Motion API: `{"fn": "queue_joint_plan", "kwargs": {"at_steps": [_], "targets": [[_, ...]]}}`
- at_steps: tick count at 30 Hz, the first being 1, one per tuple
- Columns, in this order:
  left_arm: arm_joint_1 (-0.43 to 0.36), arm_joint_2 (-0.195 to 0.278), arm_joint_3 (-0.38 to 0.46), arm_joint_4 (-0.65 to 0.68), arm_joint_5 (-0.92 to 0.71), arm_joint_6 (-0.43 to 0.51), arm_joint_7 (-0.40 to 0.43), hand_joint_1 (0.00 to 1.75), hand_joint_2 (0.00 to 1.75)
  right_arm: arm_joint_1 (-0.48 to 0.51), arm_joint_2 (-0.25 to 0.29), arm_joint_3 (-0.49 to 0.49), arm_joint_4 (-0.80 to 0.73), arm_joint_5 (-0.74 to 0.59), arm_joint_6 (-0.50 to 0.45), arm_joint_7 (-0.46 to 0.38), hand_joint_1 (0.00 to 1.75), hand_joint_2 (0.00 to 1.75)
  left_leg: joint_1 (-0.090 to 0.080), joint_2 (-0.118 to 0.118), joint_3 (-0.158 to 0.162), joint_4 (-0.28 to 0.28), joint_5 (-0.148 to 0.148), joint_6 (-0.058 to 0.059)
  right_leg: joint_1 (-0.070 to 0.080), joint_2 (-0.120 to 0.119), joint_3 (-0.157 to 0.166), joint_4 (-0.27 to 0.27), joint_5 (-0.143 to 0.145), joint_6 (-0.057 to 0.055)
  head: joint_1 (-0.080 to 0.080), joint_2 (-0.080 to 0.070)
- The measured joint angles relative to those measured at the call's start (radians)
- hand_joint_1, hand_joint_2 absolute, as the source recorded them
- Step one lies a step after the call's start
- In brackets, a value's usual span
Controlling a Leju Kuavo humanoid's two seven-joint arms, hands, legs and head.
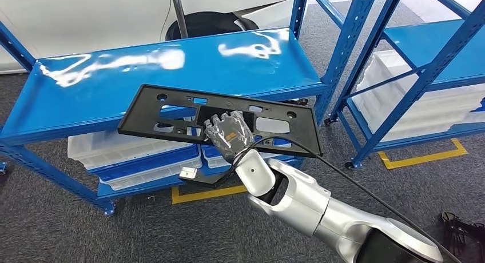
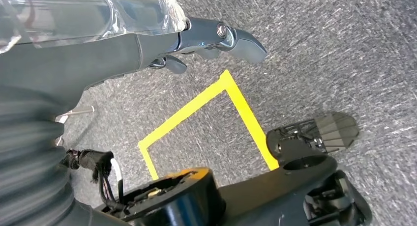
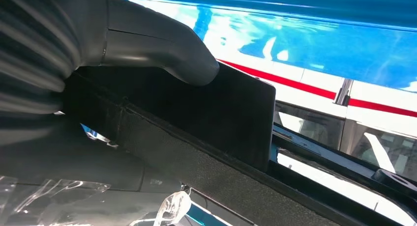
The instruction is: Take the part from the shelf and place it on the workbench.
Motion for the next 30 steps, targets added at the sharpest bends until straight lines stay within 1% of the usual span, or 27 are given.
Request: {"fn": "queue_joint_plan", "kwargs": {"at_steps": [1, 3, 4, 5, 6, 8, 9, 10, 11, 12, 13, 14, 15, 16, 17, 18, 19, 20, 21, 23, 24, 25, 26, 27, 28, 29, 30], "targets": [[0.0, 0.0, 0.0, 0.0, 0.0, 0.0, 0.0, 0.0, 1.75, -0.001, 0.0, 0.0, 0.0, 0.0, 0.0, 0.0, 1.75, 1.75, 0.0, 0.0, -0.004, 0.0, 0.006, -0.006, 0.002, 0.001, 0.01, -0.023, -0.006, -0.004, 0.0, 0.0], [0.0, 0.001, 0.0, 0.0, 0.0, 0.0, 0.0, 0.0, 1.75, -0.001, 0.0, -0.001, -0.001, 0.0, 0.0, 0.0, 1.75, 1.75, -0.001, 0.0, -0.011, 0.0, 0.017, -0.017, 0.002, 0.0, 0.003, -0.028, 0.004, -0.014, -0.001, 0.0], [0.001, 0.001, 0.0, 0.0, 0.0, 0.0, 0.0, 0.0, 1.75, -0.002, 0.0, -0.001, -0.001, 0.0, 0.0, 0.0, 1.75, 1.75, 0.0, 0.0, -0.018, 0.007, 0.008, -0.022, 0.0, -0.001, -0.004, -0.03, 0.011, -0.02, -0.001, 0.0], [0.001, 0.001, 0.0, 0.0, 0.0, 0.0, 0.0, 0.0, 1.75, -0.002, 0.001, -0.001, -0.001, 0.0, 0.0, 0.0, 1.75, 1.75, 0.001, 0.0, -0.03, 0.03, -0.016, -0.028, -0.003, -0.002, -0.013, -0.032, 0.021, -0.027, -0.002, 0.0], [0.002, 0.002, 0.0, 0.0, 0.0, 0.0, 0.0, 0.0, 1.75, -0.003, 0.001, -0.001, -0.001, 0.0, 0.0, -0.001, 1.75, 1.75, 0.002, 0.0, -0.048, 0.074, -0.056, -0.033, -0.006, -0.004, -0.023, -0.034, 0.031, -0.034, -0.004, 0.0], [0.002, 0.002, 0.0, 0.0, -0.002, 0.0, 0.0, 0.0, 1.75, -0.003, 0.001, -0.001, -0.001, -0.002, 0.0, -0.001, 1.75, 1.75, 0.006, 0.0, -0.095, 0.22, -0.151, -0.042, -0.005, -0.005, -0.046, -0.032, 0.049, -0.041, -0.006, 0.0], [0.001, 0.002, 0.0, 0.0, -0.003, 0.0, 0.0, 0.0, 1.75, -0.003, 0.001, -0.001, -0.001, -0.004, 0.0, -0.001, 1.75, 1.75, 0.007, 0.0, -0.11, 0.284, -0.177, -0.046, -0.004, -0.006, -0.058, -0.03, 0.057, -0.042, -0.006, 0.0], [0.001, 0.002, 0.0, 0.0, -0.004, 0.0, 0.0, 0.0, 1.75, -0.002, 0.001, -0.001, -0.001, -0.005, 0.0, -0.002, 1.75, 1.75, 0.008, 0.0, -0.111, 0.32, -0.183, -0.048, -0.004, -0.006, -0.07, -0.028, 0.065, -0.041, -0.006, 0.0], [0.001, 0.002, 0.0, 0.0, -0.006, 0.001, 0.0, 0.0, 1.75, -0.002, 0.001, 0.0, -0.001, -0.006, 0.0, -0.002, 1.75, 1.75, 0.008, 0.0, -0.092, 0.311, -0.167, -0.049, -0.004, -0.006, -0.081, -0.027, 0.072, -0.04, -0.006, 0.0], [0.001, 0.002, 0.0, 0.0, -0.008, 0.001, 0.0, 0.0, 1.75, -0.002, 0.001, 0.0, -0.001, -0.007, 0.0, -0.003, 1.75, 1.75, 0.008, 0.0, -0.056, 0.266, -0.141, -0.048, -0.004, -0.006, -0.091, -0.025, 0.079, -0.038, -0.006, 0.0], [0.001, 0.002, 0.0, 0.0, -0.009, 0.002, 0.0, 0.0, 1.75, -0.002, 0.002, -0.001, -0.001, -0.007, 0.0, -0.003, 1.75, 1.75, 0.008, 0.0, -0.006, 0.192, -0.115, -0.044, -0.004, -0.005, -0.098, -0.024, 0.085, -0.035, -0.006, 0.0], [-0.001, 0.003, 0.0, 0.0, -0.011, 0.002, 0.0, 0.0, 1.75, -0.003, 0.002, -0.001, -0.001, -0.007, 0.0, -0.003, 1.75, 1.75, 0.005, 0.0, 0.046, 0.11, -0.102, -0.039, -0.002, -0.005, -0.106, -0.023, 0.092, -0.031, -0.006, 0.0], [-0.002, 0.003, 0.0, 0.0, -0.012, 0.002, 0.0, 0.0, 1.75, -0.003, 0.002, -0.002, -0.001, -0.008, 0.0, -0.004, 1.75, 1.75, 0.002, -0.001, 0.086, 0.043, -0.097, -0.033, -0.001, -0.005, -0.112, -0.023, 0.1, -0.027, -0.006, 0.0], [-0.004, 0.003, 0.0, 0.0, -0.013, 0.003, 0.0, 0.0, 1.75, -0.004, 0.003, -0.002, -0.001, -0.008, 0.0, -0.004, 1.75, 1.75, -0.001, -0.002, 0.108, 0.003, -0.097, -0.027, -0.001, -0.006, -0.116, -0.024, 0.107, -0.022, -0.006, 0.0], [-0.004, 0.003, 0.0, 0.0, -0.013, 0.003, 0.001, 0.0, 1.75, -0.005, 0.004, -0.002, -0.001, -0.008, 0.0, -0.005, 1.75, 1.75, -0.005, -0.003, 0.112, -0.014, -0.1, -0.021, -0.001, -0.006, -0.12, -0.025, 0.116, -0.016, -0.006, 0.0], [-0.004, 0.004, 0.0, 0.0, -0.013, 0.004, 0.001, 0.0, 1.75, -0.005, 0.004, -0.003, -0.001, -0.008, 0.0, -0.007, 1.75, 1.75, -0.004, -0.003, 0.105, -0.016, -0.092, -0.015, -0.001, -0.006, -0.123, -0.025, 0.123, -0.01, -0.006, 0.0], [-0.004, 0.004, 0.0, 0.0, -0.012, 0.004, 0.001, 0.0, 1.75, -0.006, 0.004, -0.002, -0.001, -0.009, 0.0, -0.008, 1.75, 1.75, -0.003, -0.003, 0.096, -0.016, -0.083, -0.009, -0.002, -0.005, -0.13, -0.022, 0.121, -0.005, -0.007, 0.0], [-0.004, 0.004, 0.0, 0.0, -0.012, 0.004, 0.001, 0.0, 1.75, -0.006, 0.003, -0.002, -0.001, -0.01, 0.0, -0.009, 1.75, 1.75, 0.0, -0.002, 0.087, -0.018, -0.073, -0.002, -0.002, -0.004, -0.141, -0.002, 0.098, 0.001, -0.006, 0.0], [-0.003, 0.004, 0.0, 0.0, -0.011, 0.004, 0.001, 0.0, 1.75, -0.006, 0.003, -0.002, -0.001, -0.012, 0.0, -0.01, 1.75, 1.75, 0.002, -0.001, 0.076, -0.019, -0.061, 0.005, -0.003, -0.004, -0.157, 0.038, 0.057, 0.006, -0.006, 0.0], [-0.002, 0.004, 0.0, 0.0, -0.012, 0.005, 0.001, 0.0, 1.75, -0.005, 0.002, -0.001, -0.001, -0.016, 0.0, -0.011, 1.75, 1.75, 0.003, 0.0, 0.053, -0.018, -0.042, 0.012, -0.006, -0.004, -0.193, 0.17, -0.049, 0.013, -0.005, 0.0], [-0.002, 0.004, 0.0, 0.0, -0.012, 0.005, 0.001, 0.0, 1.75, -0.003, 0.002, 0.0, 0.0, -0.018, 0.0, -0.011, 1.75, 1.75, 0.003, 0.0, 0.042, -0.017, -0.033, 0.014, -0.007, -0.004, -0.206, 0.236, -0.081, 0.015, -0.005, 0.0], [-0.001, 0.004, 0.0, 0.0, -0.012, 0.005, 0.001, 0.0, 1.75, -0.001, 0.002, 0.0, 0.0, -0.018, 0.0, -0.012, 1.75, 1.75, 0.003, 0.001, 0.03, -0.015, -0.024, 0.013, -0.008, -0.004, -0.209, 0.28, -0.09, 0.018, -0.004, 0.0], [-0.001, 0.004, 0.0, 0.0, -0.012, 0.005, 0.001, 0.0, 1.75, 0.0, 0.002, 0.001, 0.0, -0.018, 0.0, -0.012, 1.75, 1.75, 0.003, 0.001, 0.018, -0.013, -0.015, 0.012, -0.01, -0.004, -0.197, 0.293, -0.076, 0.019, -0.004, 0.0], [0.0, 0.004, 0.0, 0.0, -0.012, 0.005, 0.001, 0.0, 1.75, 0.001, 0.002, 0.001, 0.001, -0.019, 0.0, -0.012, 1.75, 1.75, 0.004, 0.001, 0.006, -0.01, -0.007, 0.009, -0.012, -0.004, -0.165, 0.267, -0.049, 0.02, -0.004, 0.0], [0.001, 0.004, 0.0, 0.0, -0.012, 0.005, 0.001, 0.0, 1.75, 0.001, 0.002, 0.001, 0.001, -0.019, -0.001, -0.012, 1.75, 1.75, 0.005, 0.0, -0.006, -0.006, 0.0, 0.006, -0.014, -0.004, -0.118, 0.209, -0.023, 0.02, -0.004, 0.0], [0.001, 0.004, 0.0, 0.0, -0.012, 0.006, 0.001, 0.0, 1.75, 0.001, 0.002, 0.0, 0.001, -0.019, -0.001, -0.012, 1.75, 1.75, 0.004, 0.0, -0.017, -0.001, 0.006, 0.001, -0.015, -0.004, -0.063, 0.132, -0.012, 0.019, -0.004, 0.0], [0.001, 0.004, 0.0, 0.0, -0.012, 0.006, 0.001, 0.0, 1.75, 0.001, 0.003, 0.0, 0.001, -0.019, -0.001, -0.012, 1.75, 1.75, 0.004, -0.001, -0.025, 0.004, 0.012, -0.005, -0.013, -0.002, -0.017, 0.061, -0.014, 0.016, -0.004, 0.0]]}}
